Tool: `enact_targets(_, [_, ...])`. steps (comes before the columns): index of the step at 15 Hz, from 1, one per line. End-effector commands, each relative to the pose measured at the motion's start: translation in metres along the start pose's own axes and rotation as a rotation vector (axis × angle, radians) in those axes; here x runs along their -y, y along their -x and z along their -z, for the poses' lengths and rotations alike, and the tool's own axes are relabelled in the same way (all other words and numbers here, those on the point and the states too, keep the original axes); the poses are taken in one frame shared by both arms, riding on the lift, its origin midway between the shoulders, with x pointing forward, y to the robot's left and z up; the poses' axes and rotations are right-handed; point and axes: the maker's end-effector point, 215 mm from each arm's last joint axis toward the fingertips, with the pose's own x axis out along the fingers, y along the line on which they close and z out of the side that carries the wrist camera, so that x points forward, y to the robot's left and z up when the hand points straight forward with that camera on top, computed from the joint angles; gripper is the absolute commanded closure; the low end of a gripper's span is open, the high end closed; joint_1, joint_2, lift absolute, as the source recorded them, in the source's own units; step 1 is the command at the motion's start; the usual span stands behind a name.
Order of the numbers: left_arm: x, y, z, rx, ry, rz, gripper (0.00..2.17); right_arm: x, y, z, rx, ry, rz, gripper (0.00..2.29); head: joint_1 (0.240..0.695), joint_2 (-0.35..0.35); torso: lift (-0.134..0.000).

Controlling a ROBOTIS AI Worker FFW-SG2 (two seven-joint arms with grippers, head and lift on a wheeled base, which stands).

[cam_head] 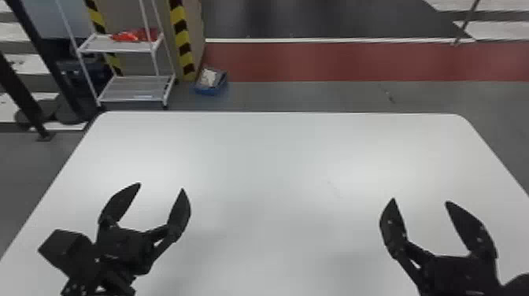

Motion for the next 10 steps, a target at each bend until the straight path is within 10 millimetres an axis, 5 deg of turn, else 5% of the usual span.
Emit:
enact_targets(1, [-0.0002, 0.0001, 0.0006, -0.001, 0.000, 0.000, 0.08, -0.0001, -0.0005, -0.0004, 0.001, 0.000, 0.000, 0.08, 0.695, 0.014, -0.123])
enact_targets(10, [-0.0006, -0.0020, 0.0016, -0.001, 0.000, 0.000, 0.08, 0.0029, 0.0026, -0.0018, 0.008, -0.003, 0.010, 0.08, 0.695, 0.012, -0.123])
